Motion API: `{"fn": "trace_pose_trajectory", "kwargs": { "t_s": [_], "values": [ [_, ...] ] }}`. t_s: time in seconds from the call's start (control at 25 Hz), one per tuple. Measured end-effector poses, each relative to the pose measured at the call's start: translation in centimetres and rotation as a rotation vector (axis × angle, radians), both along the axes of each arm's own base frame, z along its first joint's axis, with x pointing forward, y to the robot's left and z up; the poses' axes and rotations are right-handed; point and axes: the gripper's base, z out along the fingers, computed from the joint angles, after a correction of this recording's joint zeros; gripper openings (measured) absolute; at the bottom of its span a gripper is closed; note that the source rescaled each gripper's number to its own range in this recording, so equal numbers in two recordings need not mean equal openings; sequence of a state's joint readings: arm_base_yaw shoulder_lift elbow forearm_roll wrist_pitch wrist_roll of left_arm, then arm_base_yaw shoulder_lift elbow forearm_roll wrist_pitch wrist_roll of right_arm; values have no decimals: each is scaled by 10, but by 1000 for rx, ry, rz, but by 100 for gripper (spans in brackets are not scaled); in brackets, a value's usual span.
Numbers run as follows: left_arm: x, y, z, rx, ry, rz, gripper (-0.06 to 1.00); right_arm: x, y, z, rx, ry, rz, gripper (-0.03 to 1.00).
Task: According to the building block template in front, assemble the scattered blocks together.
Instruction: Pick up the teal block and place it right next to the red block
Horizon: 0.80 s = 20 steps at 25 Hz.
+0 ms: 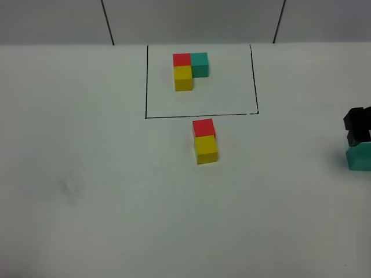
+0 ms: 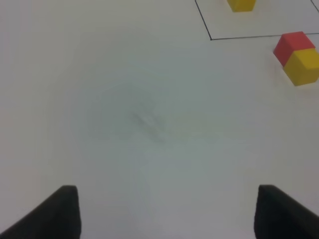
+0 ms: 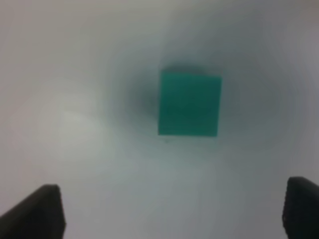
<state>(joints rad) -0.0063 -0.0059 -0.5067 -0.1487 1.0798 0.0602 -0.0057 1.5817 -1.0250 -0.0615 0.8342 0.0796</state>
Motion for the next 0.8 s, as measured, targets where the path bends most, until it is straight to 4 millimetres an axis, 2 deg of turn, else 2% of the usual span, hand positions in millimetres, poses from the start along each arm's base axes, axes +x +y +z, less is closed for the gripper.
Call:
{"fn": "trace_pose_trajectory", "kwargs": {
  "t_s": [0.16, 0.44, 0.8],
  "values": [
    [0, 0, 0, 0, 0, 0, 69, 15, 0, -22, -2, -13, 23, 76],
    [0, 0, 0, 0, 0, 0, 69, 25, -6, -50, 1, 28, 10, 73],
    [0, 0, 0, 0, 0, 0, 69, 31, -13, -66, -10, 37, 8, 73]
  ]
}}
